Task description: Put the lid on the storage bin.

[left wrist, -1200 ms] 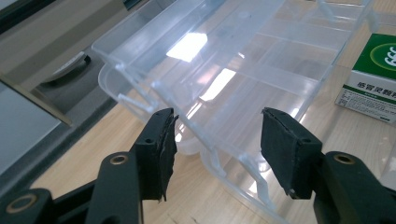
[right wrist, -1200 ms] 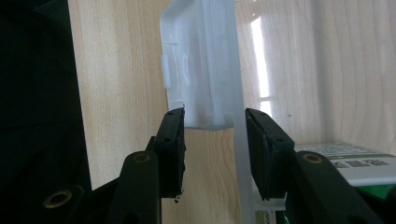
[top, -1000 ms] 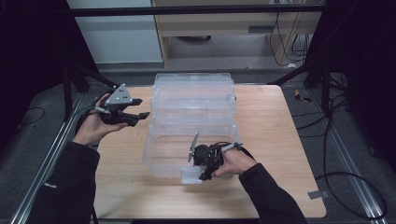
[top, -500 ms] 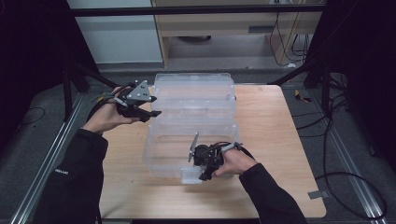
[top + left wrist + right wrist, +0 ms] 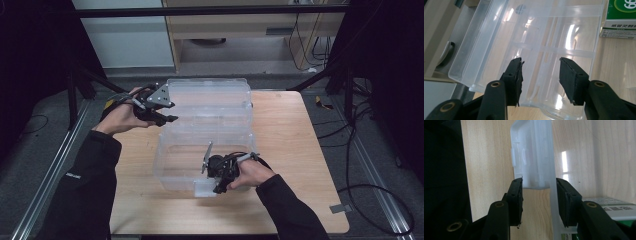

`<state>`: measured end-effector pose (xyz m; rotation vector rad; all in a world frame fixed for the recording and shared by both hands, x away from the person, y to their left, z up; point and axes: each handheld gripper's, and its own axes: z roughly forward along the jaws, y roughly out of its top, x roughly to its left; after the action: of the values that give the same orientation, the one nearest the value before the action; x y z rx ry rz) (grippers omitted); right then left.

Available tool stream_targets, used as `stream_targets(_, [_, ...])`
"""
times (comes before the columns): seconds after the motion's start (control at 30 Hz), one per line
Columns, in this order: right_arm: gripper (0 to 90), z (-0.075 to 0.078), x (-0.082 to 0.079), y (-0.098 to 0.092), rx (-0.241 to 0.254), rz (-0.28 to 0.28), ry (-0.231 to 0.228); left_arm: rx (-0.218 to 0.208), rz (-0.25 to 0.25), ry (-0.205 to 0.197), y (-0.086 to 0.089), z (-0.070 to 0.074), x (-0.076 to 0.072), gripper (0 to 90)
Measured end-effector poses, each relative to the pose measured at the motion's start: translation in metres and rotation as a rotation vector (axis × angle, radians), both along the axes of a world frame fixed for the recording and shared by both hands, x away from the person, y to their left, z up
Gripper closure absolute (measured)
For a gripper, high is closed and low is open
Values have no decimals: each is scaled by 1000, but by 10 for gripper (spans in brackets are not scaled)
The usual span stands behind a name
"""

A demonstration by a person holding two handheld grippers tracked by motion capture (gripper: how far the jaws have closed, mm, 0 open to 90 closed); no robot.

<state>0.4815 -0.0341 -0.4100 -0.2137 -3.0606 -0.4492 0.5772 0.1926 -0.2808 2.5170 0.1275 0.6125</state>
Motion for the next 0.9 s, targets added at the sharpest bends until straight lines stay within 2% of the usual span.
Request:
stream_targets(0.07, [593,0,0,0,-2,2,-2,27,-16,-2,-3,1,3,540])
stream_targets(0.23, [594,0,0,0,-2,3,-1,53,-39,-2,-11,1,8,546])
stream_targets(0.33, [594,0,1,0,-1,7,-2,86,-45,-8,-16,0,12,549])
stream_targets(0.63, [594,0,0,0,-1,3,0,123,-60,-13,-29,-2,21,565])
stream_targets(0.9, [595,0,0,0,-1,7,-2,171,-70,-15,-42,-14,28,587])
